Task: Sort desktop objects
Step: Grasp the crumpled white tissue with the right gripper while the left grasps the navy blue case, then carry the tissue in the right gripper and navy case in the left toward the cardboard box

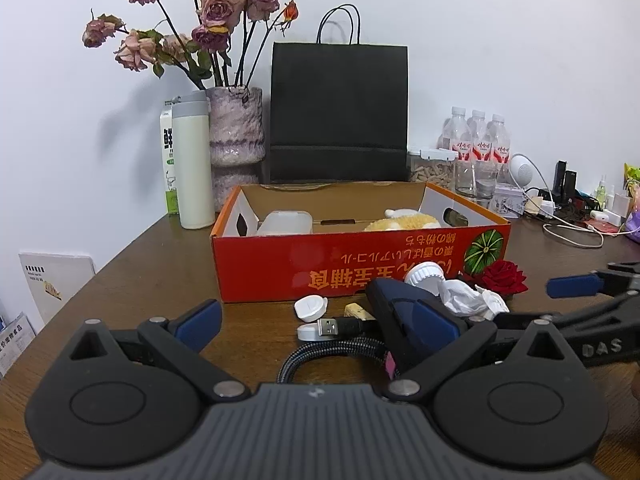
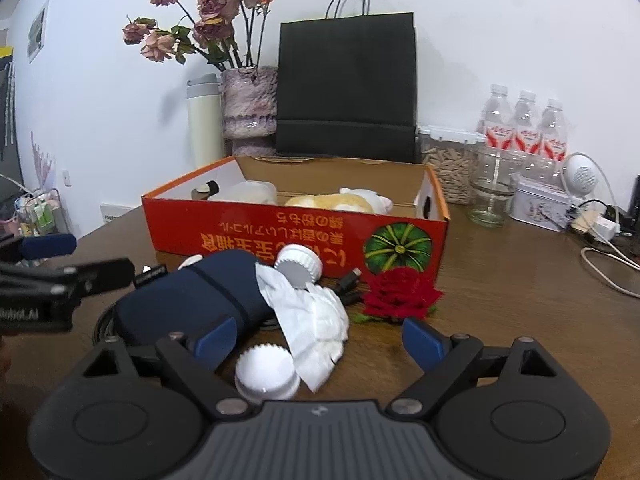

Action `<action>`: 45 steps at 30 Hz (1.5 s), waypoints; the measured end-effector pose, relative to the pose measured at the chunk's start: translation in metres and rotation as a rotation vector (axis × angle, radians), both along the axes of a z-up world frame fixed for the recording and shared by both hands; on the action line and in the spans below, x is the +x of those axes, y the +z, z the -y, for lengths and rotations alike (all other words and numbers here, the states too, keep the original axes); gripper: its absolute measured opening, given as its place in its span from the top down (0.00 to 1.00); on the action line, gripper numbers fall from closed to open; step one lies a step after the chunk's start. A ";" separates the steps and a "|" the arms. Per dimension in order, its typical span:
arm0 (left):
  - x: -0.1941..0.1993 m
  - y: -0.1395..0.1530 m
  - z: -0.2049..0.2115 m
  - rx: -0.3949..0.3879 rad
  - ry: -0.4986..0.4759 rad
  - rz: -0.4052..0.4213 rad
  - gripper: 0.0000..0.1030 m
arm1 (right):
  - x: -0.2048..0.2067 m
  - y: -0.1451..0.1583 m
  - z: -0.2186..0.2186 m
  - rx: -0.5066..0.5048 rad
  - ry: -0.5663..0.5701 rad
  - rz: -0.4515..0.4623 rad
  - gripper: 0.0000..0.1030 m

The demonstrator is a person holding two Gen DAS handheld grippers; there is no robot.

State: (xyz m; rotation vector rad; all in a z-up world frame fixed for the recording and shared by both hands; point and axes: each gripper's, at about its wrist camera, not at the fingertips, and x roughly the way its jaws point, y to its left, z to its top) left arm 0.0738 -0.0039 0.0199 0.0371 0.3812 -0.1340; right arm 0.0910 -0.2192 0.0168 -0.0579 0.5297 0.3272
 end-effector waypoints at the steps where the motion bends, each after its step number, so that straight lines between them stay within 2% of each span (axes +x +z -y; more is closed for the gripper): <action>1: 0.001 0.000 -0.001 -0.001 0.001 -0.006 0.00 | 0.006 -0.001 -0.002 -0.003 -0.001 -0.013 0.21; 4: 0.004 -0.001 -0.003 -0.011 0.006 -0.019 0.00 | 0.022 -0.007 -0.004 0.002 -0.006 -0.063 0.31; 5: 0.004 -0.001 -0.004 -0.013 0.007 -0.022 0.00 | 0.025 -0.009 -0.003 0.005 -0.009 -0.077 0.38; 7: 0.005 -0.001 -0.004 -0.017 0.006 -0.027 0.00 | 0.031 -0.012 -0.003 0.016 -0.005 -0.097 0.55; 8: 0.005 -0.001 -0.004 -0.019 0.006 -0.029 0.00 | 0.032 -0.012 -0.002 0.021 -0.004 -0.103 0.69; 9: 0.006 -0.001 -0.004 -0.020 0.006 -0.030 0.00 | 0.031 -0.013 -0.001 0.029 -0.005 -0.105 0.76; 11: 0.005 -0.002 -0.004 -0.021 0.005 -0.030 0.00 | 0.028 -0.012 0.001 0.040 -0.009 -0.093 0.79; 19: 0.006 -0.001 0.008 -0.012 -0.006 -0.032 0.00 | 0.022 -0.002 0.016 0.068 -0.028 -0.039 0.80; 24: 0.007 0.003 0.025 -0.025 -0.048 -0.049 0.00 | 0.022 -0.001 0.027 0.065 -0.032 -0.018 0.80; 31: 0.020 0.003 0.060 0.012 -0.076 -0.131 0.00 | 0.023 -0.002 0.049 0.051 -0.067 0.016 0.80; 38: 0.036 0.002 0.088 0.086 -0.047 -0.179 0.00 | 0.025 -0.004 0.077 0.044 -0.093 0.038 0.80; 39: 0.039 0.001 0.092 0.104 -0.041 -0.190 0.01 | 0.026 -0.005 0.081 0.044 -0.097 0.039 0.80; 41: 0.044 -0.003 0.098 0.136 -0.024 -0.205 0.11 | 0.026 -0.006 0.090 0.046 -0.100 0.041 0.80; 45: 0.050 -0.009 0.106 0.194 0.001 -0.238 0.21 | 0.027 -0.007 0.103 0.053 -0.092 0.042 0.80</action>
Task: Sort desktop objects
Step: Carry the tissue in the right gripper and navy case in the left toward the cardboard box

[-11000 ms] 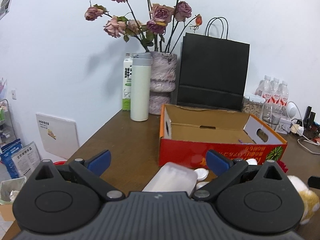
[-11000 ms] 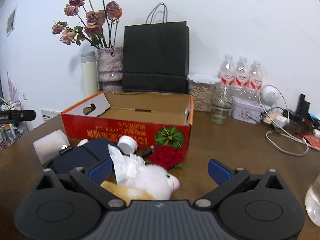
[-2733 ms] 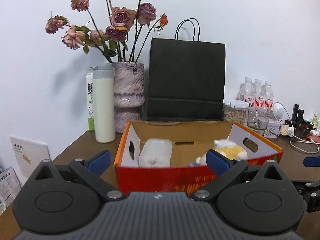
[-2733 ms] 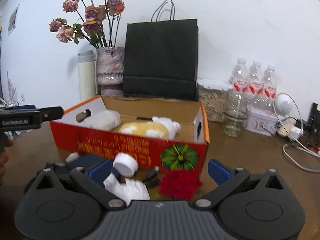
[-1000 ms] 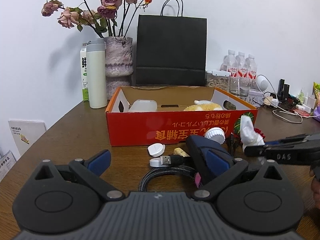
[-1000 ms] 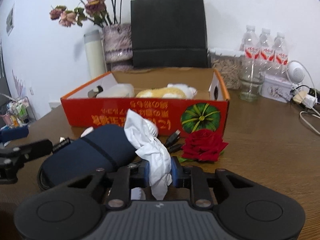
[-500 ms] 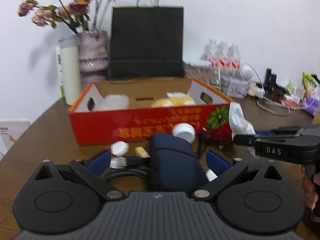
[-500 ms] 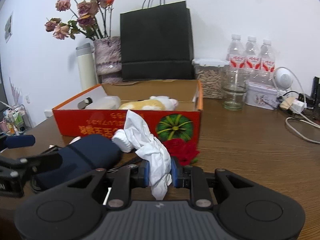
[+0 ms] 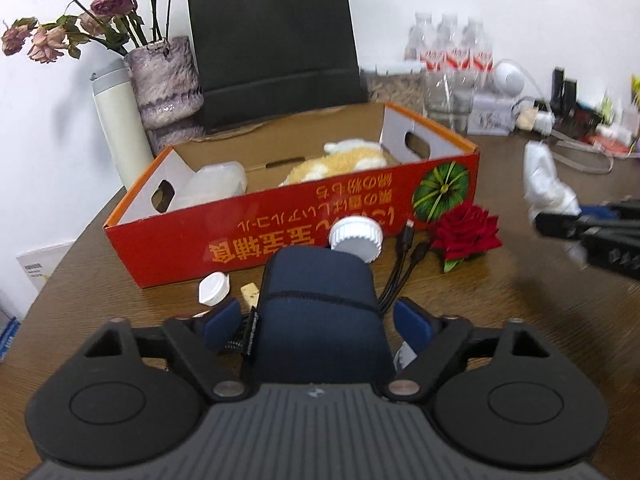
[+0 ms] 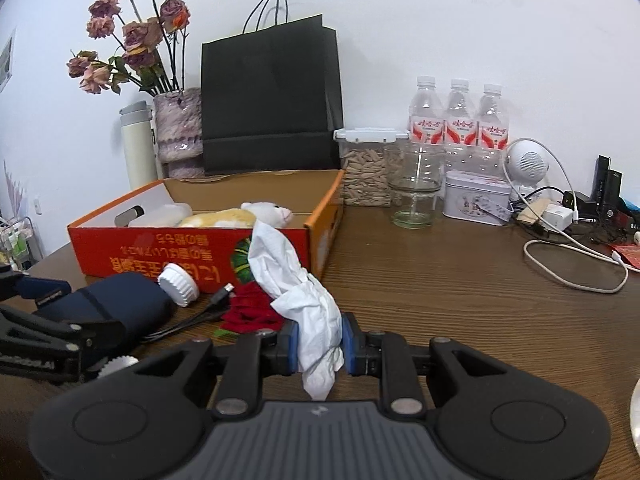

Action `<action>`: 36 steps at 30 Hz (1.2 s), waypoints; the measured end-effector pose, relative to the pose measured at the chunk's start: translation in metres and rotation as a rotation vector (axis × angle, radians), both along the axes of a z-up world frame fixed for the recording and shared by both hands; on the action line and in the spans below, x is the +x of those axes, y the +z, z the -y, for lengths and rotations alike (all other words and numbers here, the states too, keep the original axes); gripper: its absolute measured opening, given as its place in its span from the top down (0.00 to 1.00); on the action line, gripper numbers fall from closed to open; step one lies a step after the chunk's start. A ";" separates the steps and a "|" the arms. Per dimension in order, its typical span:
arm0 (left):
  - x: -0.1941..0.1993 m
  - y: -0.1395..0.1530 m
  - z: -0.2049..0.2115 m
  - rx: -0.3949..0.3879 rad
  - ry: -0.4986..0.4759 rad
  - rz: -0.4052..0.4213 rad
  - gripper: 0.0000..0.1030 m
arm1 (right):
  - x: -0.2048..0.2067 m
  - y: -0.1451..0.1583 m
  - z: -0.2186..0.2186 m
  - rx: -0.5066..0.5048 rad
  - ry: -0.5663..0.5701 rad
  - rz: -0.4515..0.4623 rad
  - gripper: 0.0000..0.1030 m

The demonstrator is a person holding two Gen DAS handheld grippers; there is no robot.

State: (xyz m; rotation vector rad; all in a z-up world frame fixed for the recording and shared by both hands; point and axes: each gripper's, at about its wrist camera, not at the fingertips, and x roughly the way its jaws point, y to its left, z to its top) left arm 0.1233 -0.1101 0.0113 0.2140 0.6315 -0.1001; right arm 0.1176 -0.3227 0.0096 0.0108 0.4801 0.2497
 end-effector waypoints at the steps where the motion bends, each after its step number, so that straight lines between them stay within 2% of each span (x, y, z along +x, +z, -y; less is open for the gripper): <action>1: 0.001 -0.001 0.001 0.008 0.001 -0.009 0.21 | 0.000 0.000 0.003 0.001 0.003 0.000 0.80; 5: 0.005 -0.005 0.005 0.045 0.012 -0.049 0.22 | 0.000 -0.002 0.009 0.007 0.008 -0.004 0.80; 9: 0.010 -0.008 0.008 0.063 0.009 -0.081 0.29 | -0.003 -0.002 0.006 0.001 0.019 0.000 0.80; 15: 0.013 -0.009 0.014 0.062 0.016 -0.071 0.33 | -0.008 -0.002 0.001 -0.007 0.031 0.011 0.80; 26: 0.003 0.002 0.001 -0.022 0.037 -0.046 0.37 | -0.012 0.001 -0.001 -0.012 0.036 0.027 0.80; 36: -0.005 0.036 -0.024 -0.183 0.048 -0.014 0.38 | -0.014 0.002 0.000 -0.013 0.033 0.040 0.80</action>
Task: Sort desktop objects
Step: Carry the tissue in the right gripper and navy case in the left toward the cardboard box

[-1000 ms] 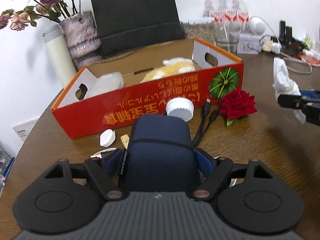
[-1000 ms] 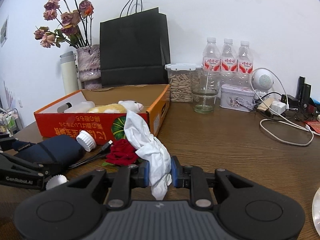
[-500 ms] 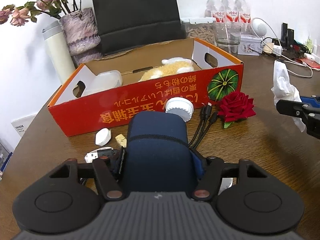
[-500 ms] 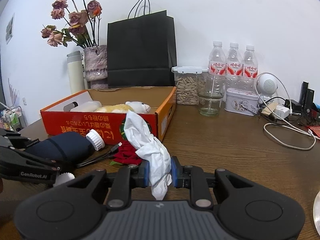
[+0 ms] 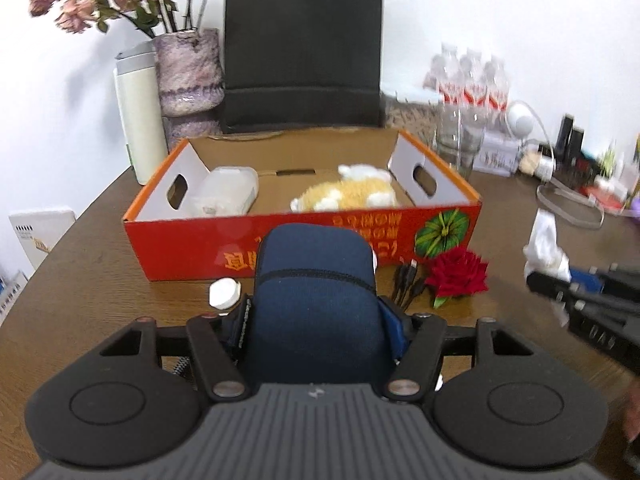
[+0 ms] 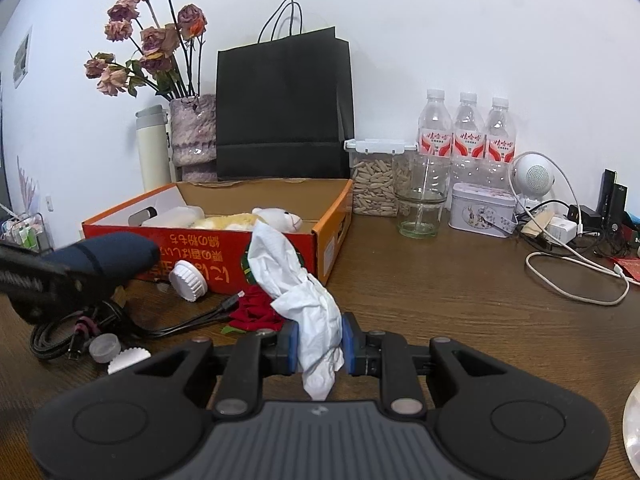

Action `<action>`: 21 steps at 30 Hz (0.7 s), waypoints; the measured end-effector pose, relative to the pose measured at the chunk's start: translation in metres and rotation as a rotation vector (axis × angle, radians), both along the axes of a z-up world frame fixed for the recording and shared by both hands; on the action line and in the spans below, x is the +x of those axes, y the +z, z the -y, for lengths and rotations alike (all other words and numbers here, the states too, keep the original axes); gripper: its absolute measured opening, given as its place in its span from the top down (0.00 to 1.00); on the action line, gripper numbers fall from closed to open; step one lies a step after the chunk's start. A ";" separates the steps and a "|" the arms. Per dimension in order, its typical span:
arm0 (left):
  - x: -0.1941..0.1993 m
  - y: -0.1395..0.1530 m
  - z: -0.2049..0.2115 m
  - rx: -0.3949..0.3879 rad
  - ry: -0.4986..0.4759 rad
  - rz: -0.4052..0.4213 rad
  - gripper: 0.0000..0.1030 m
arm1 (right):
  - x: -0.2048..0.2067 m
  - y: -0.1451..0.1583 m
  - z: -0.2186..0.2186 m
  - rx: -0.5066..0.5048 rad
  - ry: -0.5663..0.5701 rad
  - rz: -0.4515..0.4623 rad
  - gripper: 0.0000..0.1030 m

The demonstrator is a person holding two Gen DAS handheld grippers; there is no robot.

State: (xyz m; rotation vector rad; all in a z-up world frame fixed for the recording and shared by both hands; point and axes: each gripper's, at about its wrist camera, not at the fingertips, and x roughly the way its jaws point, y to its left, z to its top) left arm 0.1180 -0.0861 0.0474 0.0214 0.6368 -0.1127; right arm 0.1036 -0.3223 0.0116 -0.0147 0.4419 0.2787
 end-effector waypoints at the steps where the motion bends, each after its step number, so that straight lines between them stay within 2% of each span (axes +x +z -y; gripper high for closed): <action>1: 0.000 0.003 -0.004 -0.021 0.002 0.001 0.38 | 0.000 0.000 0.000 0.000 0.000 0.002 0.80; 5: -0.001 0.014 -0.017 -0.088 0.020 0.005 0.38 | -0.002 0.001 -0.001 0.002 -0.003 0.004 0.80; 16: -0.006 0.022 -0.035 -0.161 0.031 0.041 0.38 | -0.013 0.014 -0.020 0.025 0.013 0.095 0.80; 21: -0.002 0.023 -0.046 -0.189 0.040 0.054 0.38 | -0.007 0.026 -0.027 0.071 -0.004 0.120 0.80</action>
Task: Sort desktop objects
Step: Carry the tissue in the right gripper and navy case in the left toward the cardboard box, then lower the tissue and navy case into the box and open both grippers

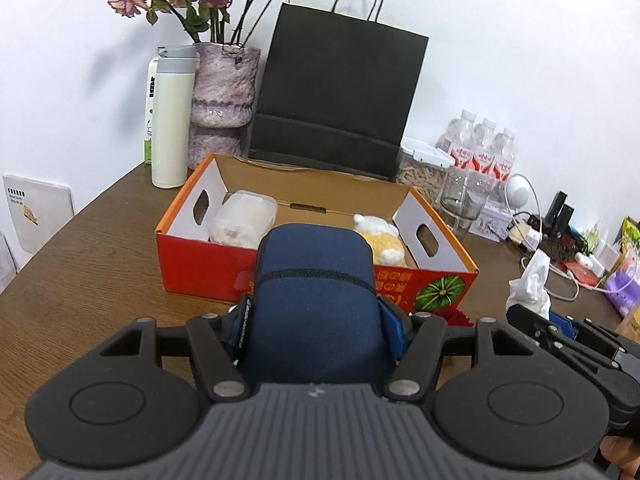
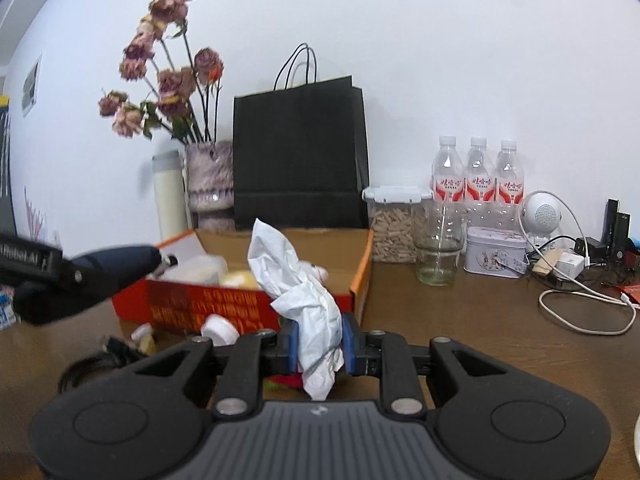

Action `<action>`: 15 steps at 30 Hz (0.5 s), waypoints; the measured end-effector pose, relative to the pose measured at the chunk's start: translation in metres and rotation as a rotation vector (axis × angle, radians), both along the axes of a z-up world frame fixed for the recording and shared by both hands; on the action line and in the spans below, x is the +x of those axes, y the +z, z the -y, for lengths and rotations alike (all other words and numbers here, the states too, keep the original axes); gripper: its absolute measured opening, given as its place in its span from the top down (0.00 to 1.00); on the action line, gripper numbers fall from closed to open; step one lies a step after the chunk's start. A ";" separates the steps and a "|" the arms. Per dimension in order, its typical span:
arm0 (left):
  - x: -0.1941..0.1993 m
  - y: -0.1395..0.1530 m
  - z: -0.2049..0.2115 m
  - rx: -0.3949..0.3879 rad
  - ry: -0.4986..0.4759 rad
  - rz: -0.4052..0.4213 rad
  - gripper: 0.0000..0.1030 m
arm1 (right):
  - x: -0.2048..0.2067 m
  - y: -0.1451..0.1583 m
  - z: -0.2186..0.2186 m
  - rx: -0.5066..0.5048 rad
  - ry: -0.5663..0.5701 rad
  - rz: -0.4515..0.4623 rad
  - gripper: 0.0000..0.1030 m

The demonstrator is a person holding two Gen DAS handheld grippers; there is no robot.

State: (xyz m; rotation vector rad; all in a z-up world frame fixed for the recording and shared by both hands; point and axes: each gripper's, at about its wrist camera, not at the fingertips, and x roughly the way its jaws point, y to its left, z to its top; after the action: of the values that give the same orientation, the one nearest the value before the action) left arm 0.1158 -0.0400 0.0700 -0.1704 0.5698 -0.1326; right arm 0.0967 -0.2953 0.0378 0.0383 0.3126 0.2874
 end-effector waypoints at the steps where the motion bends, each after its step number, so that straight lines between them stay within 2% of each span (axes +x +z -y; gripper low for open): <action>1: 0.001 0.001 -0.002 -0.003 0.000 0.006 0.38 | 0.002 0.002 -0.002 0.003 -0.001 0.003 0.80; 8: 0.014 0.009 -0.013 -0.030 0.007 0.059 0.38 | 0.017 0.015 -0.014 0.029 -0.033 0.048 0.80; 15: 0.044 0.016 -0.014 -0.043 0.008 0.117 0.38 | 0.053 0.024 -0.024 0.054 -0.040 0.053 0.80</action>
State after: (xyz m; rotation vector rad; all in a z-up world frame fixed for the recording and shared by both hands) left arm 0.1594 -0.0264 0.0858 -0.2056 0.4494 -0.1460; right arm 0.1492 -0.2708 0.0614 0.0896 0.2511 0.2570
